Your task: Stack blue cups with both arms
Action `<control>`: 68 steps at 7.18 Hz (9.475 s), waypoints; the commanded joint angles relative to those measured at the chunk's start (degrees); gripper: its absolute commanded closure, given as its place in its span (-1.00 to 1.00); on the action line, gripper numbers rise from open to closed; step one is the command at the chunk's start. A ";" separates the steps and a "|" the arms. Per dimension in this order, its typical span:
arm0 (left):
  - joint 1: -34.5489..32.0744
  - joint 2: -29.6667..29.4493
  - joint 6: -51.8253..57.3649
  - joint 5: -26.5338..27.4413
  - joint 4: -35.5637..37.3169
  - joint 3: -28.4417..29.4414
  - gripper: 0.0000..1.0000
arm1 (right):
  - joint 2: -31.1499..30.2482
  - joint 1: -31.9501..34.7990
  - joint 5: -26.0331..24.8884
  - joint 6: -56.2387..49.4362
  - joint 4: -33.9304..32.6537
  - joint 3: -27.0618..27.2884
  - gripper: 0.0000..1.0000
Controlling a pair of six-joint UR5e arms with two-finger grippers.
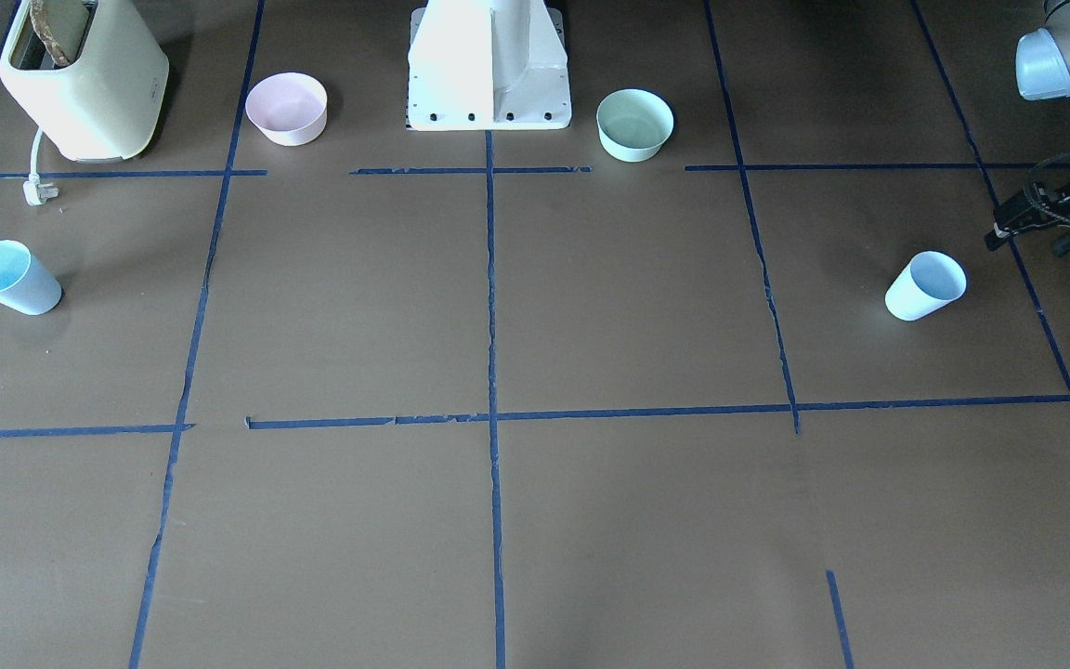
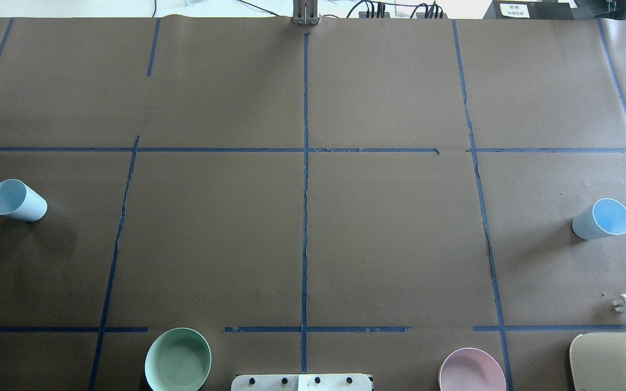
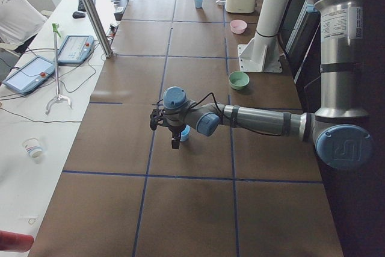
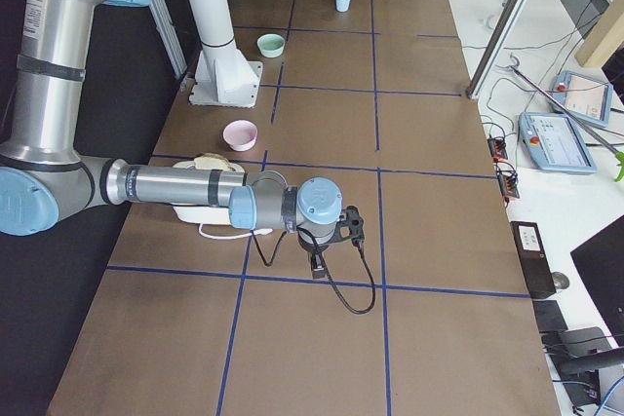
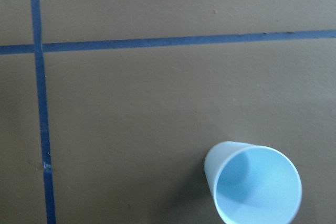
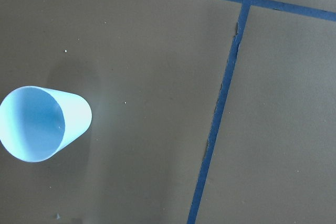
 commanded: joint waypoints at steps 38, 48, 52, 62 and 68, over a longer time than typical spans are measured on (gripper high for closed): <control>3.74 -7.62 21.88 5.35 27.36 -17.07 -1.00 | 0.05 -0.12 -0.02 0.00 0.00 -0.23 -1.00; -20.17 1.31 50.68 -1.90 25.08 -1.50 -1.00 | 0.93 -20.06 -9.58 43.24 27.42 1.53 -0.98; -20.09 1.31 49.26 -1.90 25.08 -1.51 -1.00 | 0.93 -24.37 -11.71 43.24 28.92 -2.07 -0.85; -20.09 1.39 46.83 -1.81 25.17 -0.72 -1.00 | 9.06 -26.31 -10.40 57.17 21.05 4.93 1.00; -20.09 1.31 33.18 -1.37 25.08 -0.89 -1.00 | 45.58 -47.01 -24.57 87.06 -9.68 8.21 1.00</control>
